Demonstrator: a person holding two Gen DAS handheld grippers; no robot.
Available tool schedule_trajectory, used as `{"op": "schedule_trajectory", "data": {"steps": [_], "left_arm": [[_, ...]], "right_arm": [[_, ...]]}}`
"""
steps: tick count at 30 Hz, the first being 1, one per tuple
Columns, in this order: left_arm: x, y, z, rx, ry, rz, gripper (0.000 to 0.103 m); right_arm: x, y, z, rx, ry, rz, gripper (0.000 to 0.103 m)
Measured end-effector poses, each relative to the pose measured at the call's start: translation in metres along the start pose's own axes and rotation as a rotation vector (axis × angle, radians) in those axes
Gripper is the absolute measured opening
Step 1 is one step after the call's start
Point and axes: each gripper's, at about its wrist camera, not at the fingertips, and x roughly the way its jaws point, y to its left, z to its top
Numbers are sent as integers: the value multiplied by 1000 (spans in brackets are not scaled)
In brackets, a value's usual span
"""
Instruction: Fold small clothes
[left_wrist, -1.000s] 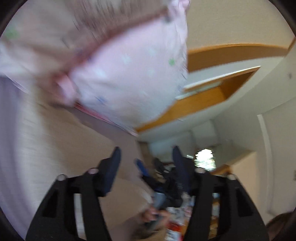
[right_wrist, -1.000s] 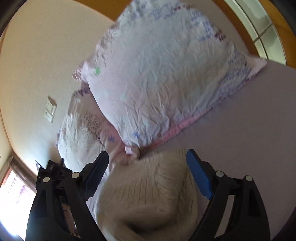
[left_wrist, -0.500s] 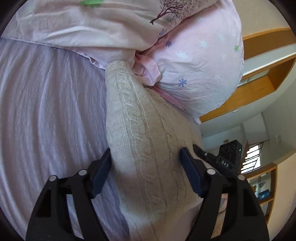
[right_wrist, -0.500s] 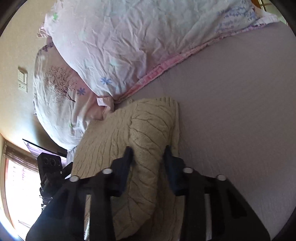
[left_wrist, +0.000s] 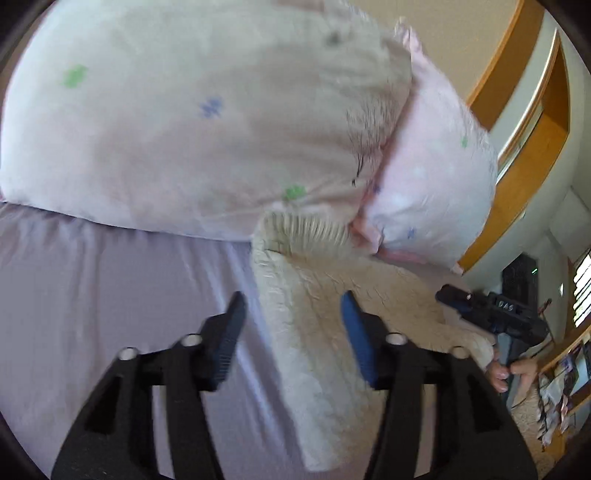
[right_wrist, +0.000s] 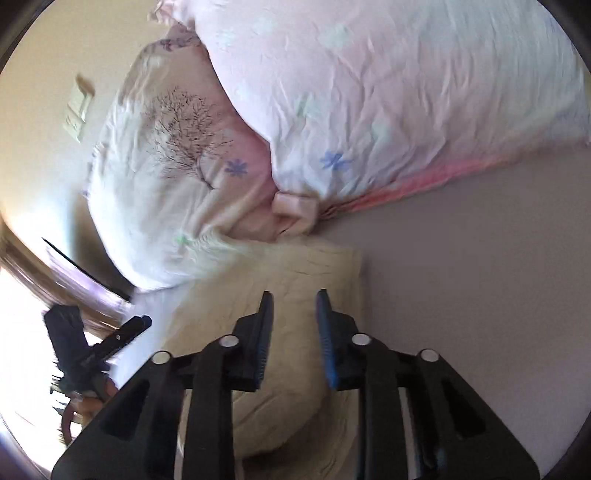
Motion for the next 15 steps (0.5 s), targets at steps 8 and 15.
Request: {"op": "schedule_trajectory", "data": {"steps": [8,15], "left_arm": [[-30,-17,-54,36,59,75,88],[-40,-39,-105,89,93,269,101]], "right_arm": [[6,-8,-1,-48,-141,-409,0],[-88,29,-77,-154,-248,-122,99]]}}
